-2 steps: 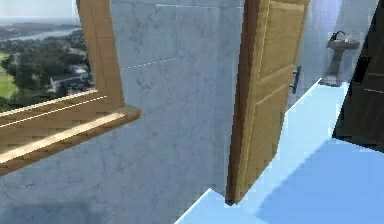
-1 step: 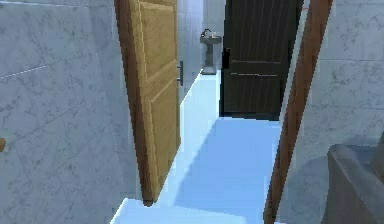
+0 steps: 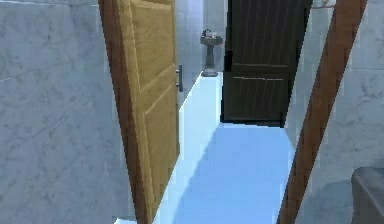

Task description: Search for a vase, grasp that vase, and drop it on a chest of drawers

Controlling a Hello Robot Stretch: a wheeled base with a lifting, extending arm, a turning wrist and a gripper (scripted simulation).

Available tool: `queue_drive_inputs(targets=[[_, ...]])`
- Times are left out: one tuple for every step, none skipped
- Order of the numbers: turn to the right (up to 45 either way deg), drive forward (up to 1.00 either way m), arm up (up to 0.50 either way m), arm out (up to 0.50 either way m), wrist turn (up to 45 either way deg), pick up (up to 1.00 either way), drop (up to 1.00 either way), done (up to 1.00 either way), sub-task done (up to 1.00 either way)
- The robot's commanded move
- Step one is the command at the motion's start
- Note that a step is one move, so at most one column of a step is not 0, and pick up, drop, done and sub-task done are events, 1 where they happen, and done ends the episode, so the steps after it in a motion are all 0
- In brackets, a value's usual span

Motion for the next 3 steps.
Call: queue_drive_inputs(targets=[[6.0,0.0,0.0,0.0,0.0,0.0,0.0,0.0,0.0],[0.0,1.0,0.0,0.0,0.0,0.0,0.0,0.0,0.0],[0.0,0.95,0.0,0.0,0.0,0.0,0.0,0.0,0.0]])
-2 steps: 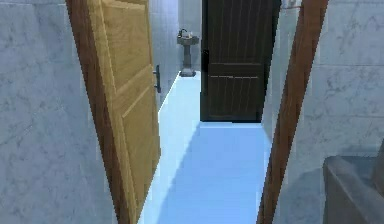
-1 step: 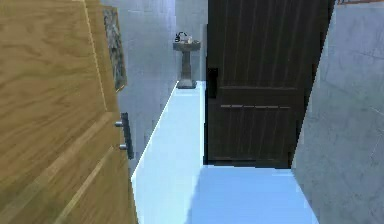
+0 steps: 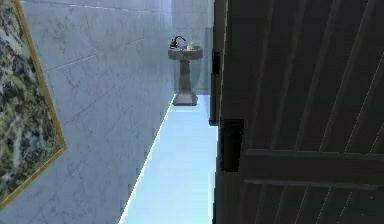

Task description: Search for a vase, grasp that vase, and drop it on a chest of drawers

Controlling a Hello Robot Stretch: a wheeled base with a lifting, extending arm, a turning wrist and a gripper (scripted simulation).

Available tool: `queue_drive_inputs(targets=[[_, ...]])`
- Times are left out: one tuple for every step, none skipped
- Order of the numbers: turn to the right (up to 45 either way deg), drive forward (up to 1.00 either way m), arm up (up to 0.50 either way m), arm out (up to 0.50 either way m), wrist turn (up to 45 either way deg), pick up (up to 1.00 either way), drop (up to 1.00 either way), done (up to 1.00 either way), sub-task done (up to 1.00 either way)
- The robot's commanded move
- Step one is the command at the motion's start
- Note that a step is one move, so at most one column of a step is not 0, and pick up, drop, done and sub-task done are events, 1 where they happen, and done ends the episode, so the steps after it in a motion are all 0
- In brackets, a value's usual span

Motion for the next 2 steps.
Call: queue_drive_inputs(targets=[[-15.0,0.0,0.0,0.0,0.0,0.0,0.0,0.0,0.0],[-3.0,0.0,0.0,0.0,0.0,0.0,0.0,0.0,0.0]])
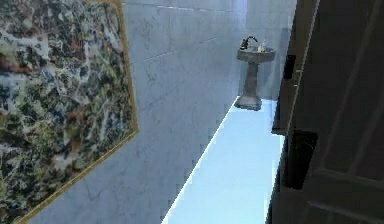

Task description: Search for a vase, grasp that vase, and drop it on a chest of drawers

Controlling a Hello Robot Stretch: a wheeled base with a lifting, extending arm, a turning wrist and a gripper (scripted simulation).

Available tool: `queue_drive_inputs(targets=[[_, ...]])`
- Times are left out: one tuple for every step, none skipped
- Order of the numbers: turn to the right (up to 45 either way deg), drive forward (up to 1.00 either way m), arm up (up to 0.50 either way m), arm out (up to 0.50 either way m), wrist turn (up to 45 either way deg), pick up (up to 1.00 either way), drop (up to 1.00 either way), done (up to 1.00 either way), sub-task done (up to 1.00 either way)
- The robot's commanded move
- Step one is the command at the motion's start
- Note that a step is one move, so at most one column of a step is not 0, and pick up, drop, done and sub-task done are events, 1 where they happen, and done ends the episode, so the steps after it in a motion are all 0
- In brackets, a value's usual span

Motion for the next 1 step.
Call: queue_drive_inputs(targets=[[0.0,0.8,0.0,0.0,0.0,0.0,0.0,0.0,0.0]])
